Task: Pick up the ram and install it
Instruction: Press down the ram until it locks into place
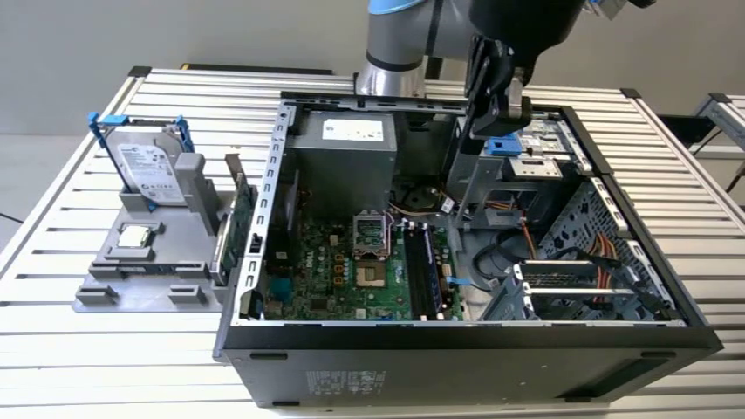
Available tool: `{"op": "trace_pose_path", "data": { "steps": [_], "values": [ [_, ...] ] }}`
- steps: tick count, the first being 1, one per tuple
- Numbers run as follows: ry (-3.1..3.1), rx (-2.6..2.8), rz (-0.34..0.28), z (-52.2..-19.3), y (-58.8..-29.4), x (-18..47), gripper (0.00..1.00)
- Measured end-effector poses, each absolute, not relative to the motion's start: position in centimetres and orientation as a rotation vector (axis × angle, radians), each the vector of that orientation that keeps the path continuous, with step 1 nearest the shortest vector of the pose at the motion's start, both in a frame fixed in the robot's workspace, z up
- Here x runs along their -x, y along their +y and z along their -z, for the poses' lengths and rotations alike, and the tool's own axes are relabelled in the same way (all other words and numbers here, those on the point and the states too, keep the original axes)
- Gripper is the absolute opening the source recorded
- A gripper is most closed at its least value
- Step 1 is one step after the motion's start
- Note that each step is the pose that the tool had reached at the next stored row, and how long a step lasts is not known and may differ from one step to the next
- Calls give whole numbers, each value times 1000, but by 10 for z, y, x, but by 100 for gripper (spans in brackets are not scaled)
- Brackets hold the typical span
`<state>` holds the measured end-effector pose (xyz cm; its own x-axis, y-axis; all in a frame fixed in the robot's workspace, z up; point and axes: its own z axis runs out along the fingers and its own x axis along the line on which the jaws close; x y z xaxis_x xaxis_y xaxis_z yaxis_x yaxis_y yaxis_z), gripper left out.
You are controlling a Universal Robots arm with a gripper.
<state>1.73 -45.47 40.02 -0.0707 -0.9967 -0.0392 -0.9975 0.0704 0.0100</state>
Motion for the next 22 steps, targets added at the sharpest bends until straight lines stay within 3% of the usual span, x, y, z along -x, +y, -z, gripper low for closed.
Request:
{"op": "trace_pose_path", "data": {
  "steps": [15,22],
  "values": [
    [2278,2123,-46,-400,-455,-17,0],
    [2278,2123,-47,-387,-472,-23,0]
  ]
}}
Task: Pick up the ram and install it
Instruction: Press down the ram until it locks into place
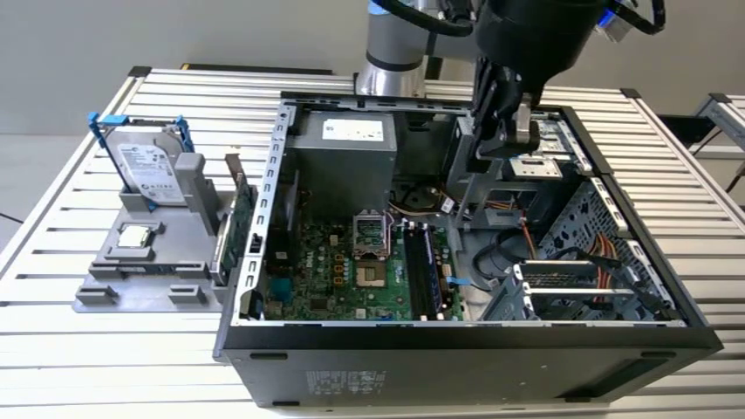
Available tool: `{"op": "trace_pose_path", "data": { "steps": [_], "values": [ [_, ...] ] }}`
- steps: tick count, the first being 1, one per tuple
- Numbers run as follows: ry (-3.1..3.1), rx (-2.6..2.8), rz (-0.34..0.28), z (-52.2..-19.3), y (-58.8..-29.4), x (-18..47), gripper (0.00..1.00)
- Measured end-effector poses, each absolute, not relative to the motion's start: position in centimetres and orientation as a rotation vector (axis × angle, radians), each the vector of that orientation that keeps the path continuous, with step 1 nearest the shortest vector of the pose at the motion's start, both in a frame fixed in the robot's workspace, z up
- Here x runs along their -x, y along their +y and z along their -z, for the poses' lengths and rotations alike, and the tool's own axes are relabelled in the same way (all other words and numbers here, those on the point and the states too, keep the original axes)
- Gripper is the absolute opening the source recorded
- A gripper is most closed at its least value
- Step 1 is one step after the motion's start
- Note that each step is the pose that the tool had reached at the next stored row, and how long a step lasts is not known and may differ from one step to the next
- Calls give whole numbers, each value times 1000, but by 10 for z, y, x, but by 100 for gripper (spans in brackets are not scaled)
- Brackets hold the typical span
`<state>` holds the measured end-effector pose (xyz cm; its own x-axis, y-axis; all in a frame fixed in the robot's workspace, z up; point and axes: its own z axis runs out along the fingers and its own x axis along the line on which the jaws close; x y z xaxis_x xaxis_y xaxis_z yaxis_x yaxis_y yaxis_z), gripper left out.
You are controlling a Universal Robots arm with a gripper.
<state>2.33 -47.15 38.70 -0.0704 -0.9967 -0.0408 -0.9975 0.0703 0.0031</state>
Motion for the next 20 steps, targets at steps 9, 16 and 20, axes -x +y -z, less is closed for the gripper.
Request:
{"op": "trace_pose_path", "data": {
  "steps": [9,16,20],
  "values": [
    [2256,2146,-47,-371,-482,-26,0],
    [2230,2174,-48,-358,-483,-26,0],
    [2220,2184,-48,-351,-483,-26,0]
  ]
}}
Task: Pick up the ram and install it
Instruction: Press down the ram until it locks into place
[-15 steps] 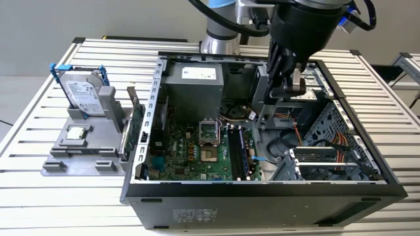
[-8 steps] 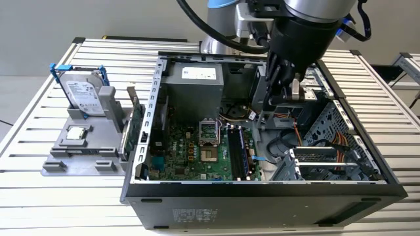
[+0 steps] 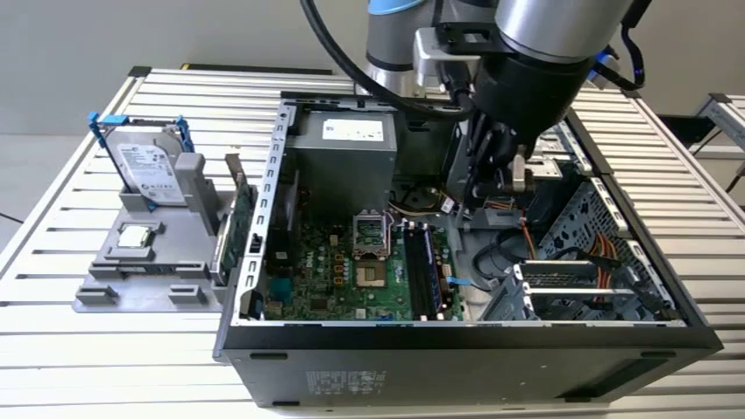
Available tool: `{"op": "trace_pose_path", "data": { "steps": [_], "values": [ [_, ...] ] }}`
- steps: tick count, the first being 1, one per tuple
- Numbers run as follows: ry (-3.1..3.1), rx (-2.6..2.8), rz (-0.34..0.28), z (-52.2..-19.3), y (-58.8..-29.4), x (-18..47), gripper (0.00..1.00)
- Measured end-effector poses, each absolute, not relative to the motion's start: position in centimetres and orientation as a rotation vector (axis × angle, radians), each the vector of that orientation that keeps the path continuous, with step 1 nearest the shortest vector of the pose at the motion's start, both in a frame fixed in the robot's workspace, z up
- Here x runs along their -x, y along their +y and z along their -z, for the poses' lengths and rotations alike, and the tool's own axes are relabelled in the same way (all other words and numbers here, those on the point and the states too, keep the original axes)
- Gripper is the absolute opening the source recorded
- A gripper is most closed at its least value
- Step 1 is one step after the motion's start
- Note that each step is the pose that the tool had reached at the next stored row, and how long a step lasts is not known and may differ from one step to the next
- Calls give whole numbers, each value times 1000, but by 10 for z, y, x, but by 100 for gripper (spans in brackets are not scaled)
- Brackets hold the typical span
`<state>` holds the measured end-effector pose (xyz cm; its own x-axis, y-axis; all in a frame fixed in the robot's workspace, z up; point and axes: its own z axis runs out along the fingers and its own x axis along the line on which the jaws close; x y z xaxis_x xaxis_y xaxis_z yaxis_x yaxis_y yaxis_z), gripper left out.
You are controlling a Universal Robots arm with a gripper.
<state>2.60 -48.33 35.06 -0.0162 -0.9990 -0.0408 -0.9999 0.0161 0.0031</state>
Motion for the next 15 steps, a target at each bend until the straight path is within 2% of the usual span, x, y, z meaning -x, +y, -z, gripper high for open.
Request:
{"op": "trace_pose_path", "data": {
  "steps": [15],
  "values": [
    [2173,2232,-49,-322,-484,-18,0]
  ]
}}
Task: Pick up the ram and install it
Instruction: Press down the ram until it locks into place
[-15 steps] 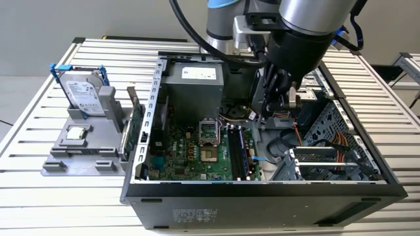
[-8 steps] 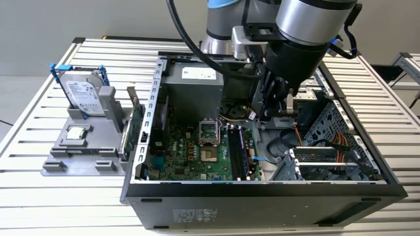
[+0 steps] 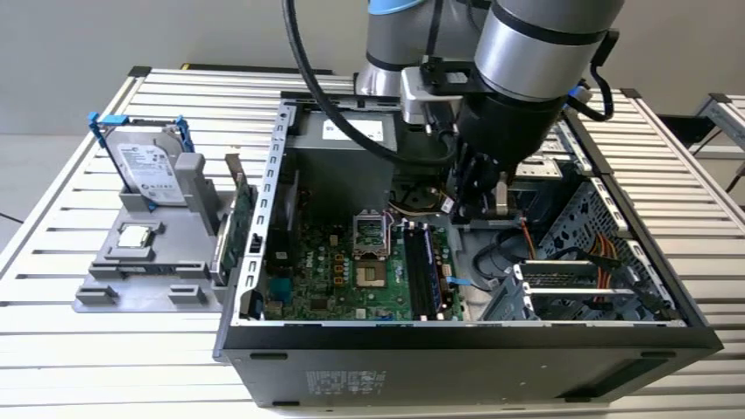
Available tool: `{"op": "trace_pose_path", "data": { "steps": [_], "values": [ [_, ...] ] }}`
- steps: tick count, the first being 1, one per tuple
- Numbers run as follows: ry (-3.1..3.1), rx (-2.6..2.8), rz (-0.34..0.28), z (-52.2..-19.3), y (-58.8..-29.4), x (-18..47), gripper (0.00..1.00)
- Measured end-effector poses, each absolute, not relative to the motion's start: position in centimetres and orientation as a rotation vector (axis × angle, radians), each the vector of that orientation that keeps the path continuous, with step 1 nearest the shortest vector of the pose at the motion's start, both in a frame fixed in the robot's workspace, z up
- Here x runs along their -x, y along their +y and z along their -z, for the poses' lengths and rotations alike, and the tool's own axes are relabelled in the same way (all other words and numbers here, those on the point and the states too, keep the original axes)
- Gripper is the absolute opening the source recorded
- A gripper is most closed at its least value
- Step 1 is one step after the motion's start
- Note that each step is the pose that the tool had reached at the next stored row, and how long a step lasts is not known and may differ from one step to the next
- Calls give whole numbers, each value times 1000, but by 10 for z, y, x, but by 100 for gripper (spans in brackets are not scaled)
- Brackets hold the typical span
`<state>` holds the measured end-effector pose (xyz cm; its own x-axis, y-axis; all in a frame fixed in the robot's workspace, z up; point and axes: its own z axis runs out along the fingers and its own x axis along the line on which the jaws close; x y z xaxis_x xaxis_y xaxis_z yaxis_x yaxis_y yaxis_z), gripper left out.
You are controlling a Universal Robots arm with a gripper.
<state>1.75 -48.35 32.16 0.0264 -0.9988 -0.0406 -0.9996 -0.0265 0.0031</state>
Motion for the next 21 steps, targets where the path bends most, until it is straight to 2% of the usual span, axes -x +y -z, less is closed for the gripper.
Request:
{"op": "trace_pose_path", "data": {
  "steps": [12,14,15,21],
  "values": [
    [2141,2264,-49,-300,-489,-9,0],
    [2140,2264,-50,-296,-494,-11,0],
    [2140,2264,-49,-288,-506,-15,0],
    [2140,2264,-49,-277,-514,-22,0]
  ]
}}
